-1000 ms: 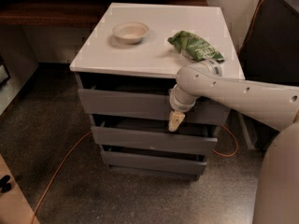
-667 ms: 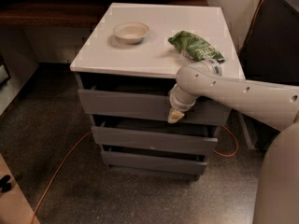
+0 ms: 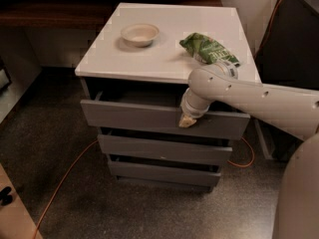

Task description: Open top drawer

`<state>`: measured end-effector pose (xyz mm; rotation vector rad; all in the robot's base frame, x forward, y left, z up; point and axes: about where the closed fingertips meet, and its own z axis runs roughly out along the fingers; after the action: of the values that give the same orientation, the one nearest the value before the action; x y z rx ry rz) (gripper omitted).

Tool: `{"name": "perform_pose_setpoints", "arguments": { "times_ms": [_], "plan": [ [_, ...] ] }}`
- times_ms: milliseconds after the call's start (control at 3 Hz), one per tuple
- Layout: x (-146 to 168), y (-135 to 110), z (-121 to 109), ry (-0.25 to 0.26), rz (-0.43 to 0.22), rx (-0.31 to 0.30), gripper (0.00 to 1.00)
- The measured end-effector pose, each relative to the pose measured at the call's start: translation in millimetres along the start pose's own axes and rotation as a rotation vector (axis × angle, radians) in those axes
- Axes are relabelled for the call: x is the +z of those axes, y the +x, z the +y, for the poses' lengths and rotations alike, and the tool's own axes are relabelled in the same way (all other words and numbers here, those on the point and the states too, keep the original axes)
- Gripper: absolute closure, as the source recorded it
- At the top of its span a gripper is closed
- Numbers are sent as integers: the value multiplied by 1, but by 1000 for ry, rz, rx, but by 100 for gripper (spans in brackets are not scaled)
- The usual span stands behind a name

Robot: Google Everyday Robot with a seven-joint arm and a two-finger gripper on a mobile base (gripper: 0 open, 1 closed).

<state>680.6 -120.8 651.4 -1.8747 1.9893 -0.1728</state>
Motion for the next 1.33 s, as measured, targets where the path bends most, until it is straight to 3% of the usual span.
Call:
{"name": "perform_pose_setpoints", "arguments": {
  "times_ms": [333,667,1000,1333],
  "plan": [
    [0,0,0,0,0,0,100],
    [-9,-5,24,-36,-24,15,100],
    [-10,-5,27,-41,-29,19,100],
    [-23,-9,63,-89,-82,78,100]
  ]
}}
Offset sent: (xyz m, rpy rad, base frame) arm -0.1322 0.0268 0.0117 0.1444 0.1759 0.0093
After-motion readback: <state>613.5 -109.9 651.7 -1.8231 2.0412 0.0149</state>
